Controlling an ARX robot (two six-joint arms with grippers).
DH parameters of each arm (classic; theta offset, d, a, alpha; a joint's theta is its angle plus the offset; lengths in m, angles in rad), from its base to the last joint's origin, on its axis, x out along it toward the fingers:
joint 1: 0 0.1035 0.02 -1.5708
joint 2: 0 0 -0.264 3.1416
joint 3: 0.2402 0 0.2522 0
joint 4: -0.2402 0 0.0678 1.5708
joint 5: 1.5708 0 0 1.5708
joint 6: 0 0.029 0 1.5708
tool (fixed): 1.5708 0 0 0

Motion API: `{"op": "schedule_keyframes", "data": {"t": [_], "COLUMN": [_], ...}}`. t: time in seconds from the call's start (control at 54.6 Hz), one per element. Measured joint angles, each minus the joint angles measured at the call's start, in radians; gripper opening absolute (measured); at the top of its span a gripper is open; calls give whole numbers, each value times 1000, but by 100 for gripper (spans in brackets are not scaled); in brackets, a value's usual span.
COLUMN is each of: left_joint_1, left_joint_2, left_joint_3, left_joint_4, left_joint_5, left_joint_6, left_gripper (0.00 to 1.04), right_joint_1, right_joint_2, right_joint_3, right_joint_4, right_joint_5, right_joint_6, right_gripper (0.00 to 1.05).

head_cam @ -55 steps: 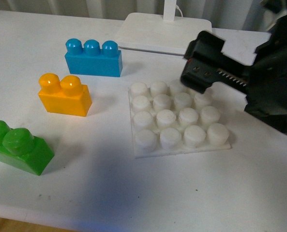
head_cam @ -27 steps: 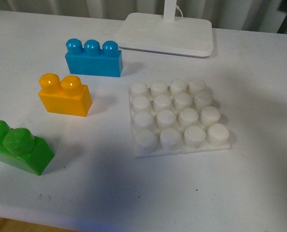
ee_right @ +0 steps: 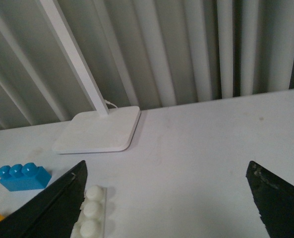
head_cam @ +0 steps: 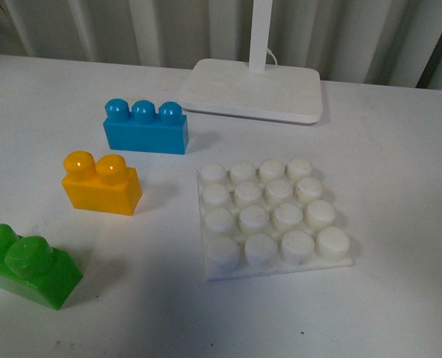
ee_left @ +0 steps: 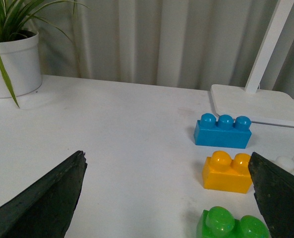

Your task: Insert yellow block into base center

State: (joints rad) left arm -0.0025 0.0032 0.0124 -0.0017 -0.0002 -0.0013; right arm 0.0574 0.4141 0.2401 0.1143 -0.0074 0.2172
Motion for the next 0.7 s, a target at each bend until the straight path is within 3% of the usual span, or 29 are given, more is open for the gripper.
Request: {"op": "schedule_keyframes", "data": {"t": [0.128, 0.421, 0.696], "left_joint_1": [0, 0, 0], "left_joint_2": [0, 0, 0], "left_joint_3": [0, 0, 0], "left_joint_4": [0, 0, 0], "left_joint_5": [-1, 0, 0], "left_joint_6": [0, 0, 0], "left_gripper": [98, 98, 98], "right_joint_1": [-55, -55, -55], "right_joint_2": [-58, -148, -213], "right_joint_3": [-84, -158, -191], "right_joint_4": [79, 68, 37], "right_joint_5": [11, 10, 9], "right_joint_6": [-168, -210, -213], "right_gripper": [59, 1, 1]}}
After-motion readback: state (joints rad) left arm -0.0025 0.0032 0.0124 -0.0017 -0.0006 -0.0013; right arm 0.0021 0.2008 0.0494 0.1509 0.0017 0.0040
